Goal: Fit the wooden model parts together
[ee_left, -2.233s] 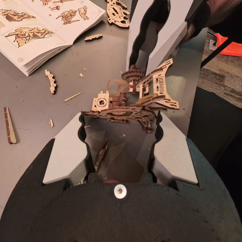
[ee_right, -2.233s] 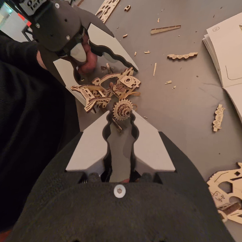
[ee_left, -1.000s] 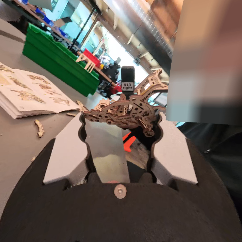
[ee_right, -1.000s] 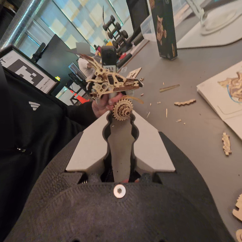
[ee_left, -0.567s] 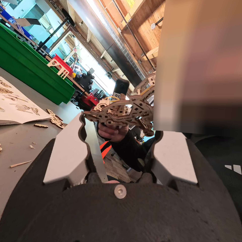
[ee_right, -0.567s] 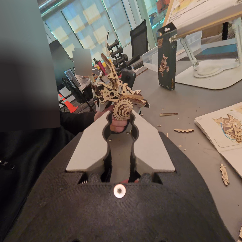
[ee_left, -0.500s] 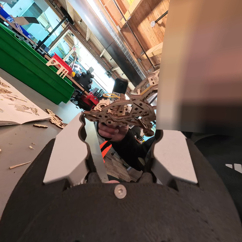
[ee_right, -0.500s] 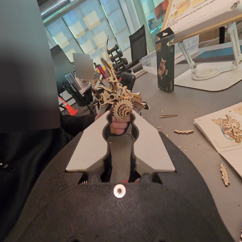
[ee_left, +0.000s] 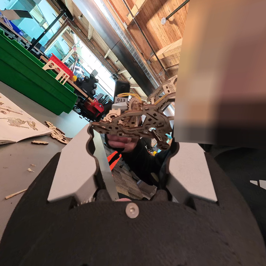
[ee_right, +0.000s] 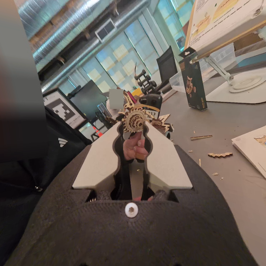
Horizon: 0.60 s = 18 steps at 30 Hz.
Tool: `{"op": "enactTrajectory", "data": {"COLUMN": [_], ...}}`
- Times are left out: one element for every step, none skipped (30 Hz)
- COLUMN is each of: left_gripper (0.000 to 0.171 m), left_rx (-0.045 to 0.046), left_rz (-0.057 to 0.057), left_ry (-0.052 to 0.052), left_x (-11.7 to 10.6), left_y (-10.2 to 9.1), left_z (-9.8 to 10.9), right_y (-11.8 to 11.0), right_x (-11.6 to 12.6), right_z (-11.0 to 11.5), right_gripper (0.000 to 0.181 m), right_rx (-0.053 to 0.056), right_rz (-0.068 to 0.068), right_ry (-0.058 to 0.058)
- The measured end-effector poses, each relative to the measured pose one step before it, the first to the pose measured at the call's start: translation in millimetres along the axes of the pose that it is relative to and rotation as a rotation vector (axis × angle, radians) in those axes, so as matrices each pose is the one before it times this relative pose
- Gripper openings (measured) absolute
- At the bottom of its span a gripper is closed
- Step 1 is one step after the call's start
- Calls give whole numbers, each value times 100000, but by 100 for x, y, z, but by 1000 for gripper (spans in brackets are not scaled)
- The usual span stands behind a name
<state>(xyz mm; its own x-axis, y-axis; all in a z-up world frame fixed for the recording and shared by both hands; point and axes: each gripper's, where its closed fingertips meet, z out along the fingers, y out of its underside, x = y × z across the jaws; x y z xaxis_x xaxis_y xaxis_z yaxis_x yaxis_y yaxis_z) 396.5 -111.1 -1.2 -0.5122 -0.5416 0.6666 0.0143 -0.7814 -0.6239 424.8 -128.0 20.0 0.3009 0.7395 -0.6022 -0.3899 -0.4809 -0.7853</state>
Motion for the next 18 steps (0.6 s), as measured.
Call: {"op": "enactTrajectory", "data": {"left_gripper": [105, 105, 105, 105, 105, 105, 105, 105, 105, 105, 105, 105, 105, 105, 105, 105, 105, 105], "left_rx": [-129, -397, -566, -180, -458, -1473, -1617, -1397, -1167, -906, -657, -426, -383, -603, -572, -469, -573, -1043], "left_rz": [649, 1309, 1147, 1335, 1903, 2404, 2289, 2224, 2449, 1957, 1925, 2148, 1923, 1688, 1675, 1627, 1125, 1407], "left_ry": [-737, -955, -714, -1022, -1551, -1614, -1376, -1670, -1725, -1182, -1723, -1695, -1637, -1706, -1864, -1002, -607, -1071], "left_x": [-106, -93, -65, -114, -146, -129, -133, -82, -95, -44, -112, -72, -88, -153, -181, -72, -53, -115], "left_y": [-48, -21, -25, -119, -37, 50, 3, 53, 18, -50, -91, -162, -156, -128, -57, -80, -25, 75], "left_z": [17, -43, 5, -22, -56, -7, 80, 52, 22, -12, -19, -39, -24, -6, -23, 41, 40, 52], "right_y": [17, -42, 28, 76, -28, -143, -106, -252, -336, -158, -38, 40, 152, 164, -33, 44, 97, -15], "right_x": [-92, 69, 187, 164, 41, -6, 7, 73, 262, 190, 87, -19, -134, -130, -110, -182, -181, -11], "right_z": [200, 165, 152, 121, 79, 50, 38, -25, -89, -67, -14, 85, 184, 235, 217, 257, 273, 220], "right_gripper": [23, 24, 24, 24, 24, 24, 23, 23, 24, 24, 23, 24, 24, 24, 24, 23, 23, 23], "right_rx": [-3266, -3316, -4100, -4471, -3687, -2512, -2647, -1481, -781, -2007, -2447, -2732, -3137, -3145, -1553, -2025, -2261, -1446], "right_rz": [-1137, -1207, -1258, -1302, -1234, -555, 155, -564, -1024, -1074, -892, -252, 52, -76, -965, -909, -917, -898], "right_ry": [1328, 2744, 3363, 3178, 2105, 1260, 828, 1332, 2689, 2221, 1570, 798, 118, 326, 911, 455, 432, 1244]}}
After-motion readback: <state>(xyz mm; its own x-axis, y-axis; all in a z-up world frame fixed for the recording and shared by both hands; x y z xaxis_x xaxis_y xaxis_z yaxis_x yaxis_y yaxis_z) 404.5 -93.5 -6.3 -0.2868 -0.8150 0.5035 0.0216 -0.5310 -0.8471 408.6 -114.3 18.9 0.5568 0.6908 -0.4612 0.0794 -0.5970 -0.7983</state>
